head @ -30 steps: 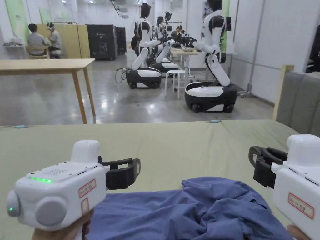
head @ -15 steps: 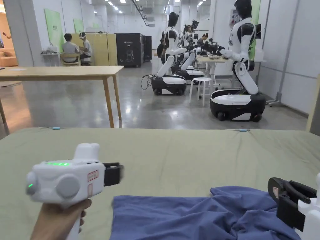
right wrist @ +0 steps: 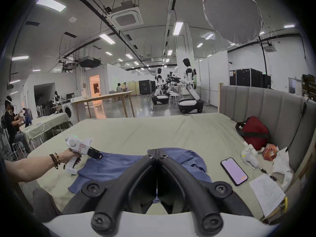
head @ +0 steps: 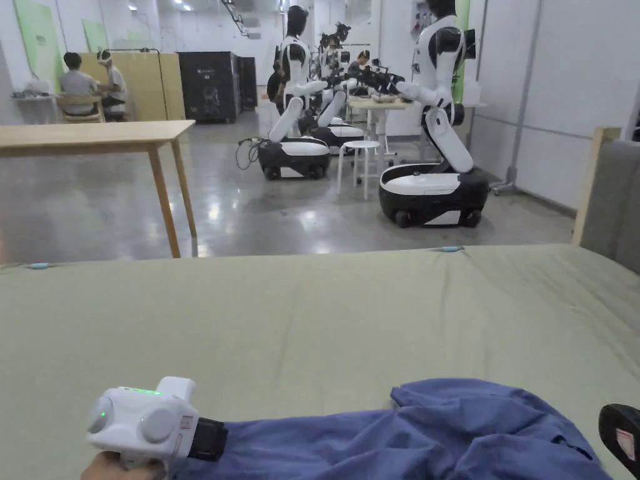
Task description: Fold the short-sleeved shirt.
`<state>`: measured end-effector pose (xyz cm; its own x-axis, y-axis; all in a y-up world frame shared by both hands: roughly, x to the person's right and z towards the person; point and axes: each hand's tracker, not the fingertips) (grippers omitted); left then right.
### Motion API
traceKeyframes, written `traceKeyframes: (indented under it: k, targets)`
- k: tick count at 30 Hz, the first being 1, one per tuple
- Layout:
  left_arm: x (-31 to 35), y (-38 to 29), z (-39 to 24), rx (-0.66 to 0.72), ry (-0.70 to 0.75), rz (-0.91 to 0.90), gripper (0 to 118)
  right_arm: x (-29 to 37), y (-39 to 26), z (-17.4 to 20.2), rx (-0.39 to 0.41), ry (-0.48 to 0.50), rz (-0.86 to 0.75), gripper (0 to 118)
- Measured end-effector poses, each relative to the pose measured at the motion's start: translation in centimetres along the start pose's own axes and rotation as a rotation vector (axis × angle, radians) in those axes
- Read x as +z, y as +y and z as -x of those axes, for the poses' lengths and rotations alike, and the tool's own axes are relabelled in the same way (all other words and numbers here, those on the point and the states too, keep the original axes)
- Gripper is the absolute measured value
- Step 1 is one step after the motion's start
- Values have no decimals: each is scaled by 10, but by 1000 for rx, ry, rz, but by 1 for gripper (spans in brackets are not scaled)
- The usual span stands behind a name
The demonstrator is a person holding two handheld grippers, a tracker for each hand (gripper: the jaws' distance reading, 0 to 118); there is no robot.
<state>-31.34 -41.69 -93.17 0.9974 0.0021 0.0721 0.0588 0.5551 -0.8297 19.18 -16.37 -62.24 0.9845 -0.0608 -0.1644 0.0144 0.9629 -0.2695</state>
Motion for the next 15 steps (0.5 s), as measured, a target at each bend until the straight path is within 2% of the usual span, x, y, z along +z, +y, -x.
traceKeyframes:
  k: [3,4,7,8,10,13,14,15]
  targets:
    - [2,1,-8,-5,-2,-2,109,-6,-5,-3,2,-13,17,0]
    - [8,2,-9,-24,0,-28,98,-7,-6,-3,0,-16,22,0]
    - [23,7,-23,-115,-56,-93,12,-12,-10,-4,-9,-15,45,0]
    - [26,18,-22,-191,-1,-174,5,-15,-11,-4,-10,-19,58,0]
    - [27,18,-27,-231,50,-162,4,-21,-11,-7,-11,-13,84,0]
    - [37,21,-32,-223,2,-170,4,-26,-3,-22,-8,35,83,0]
    - [43,25,-33,-199,-39,-190,4,-30,0,-34,-34,43,74,4]
    - [49,29,-32,-180,-43,-211,4,-35,4,-47,-60,39,92,20]
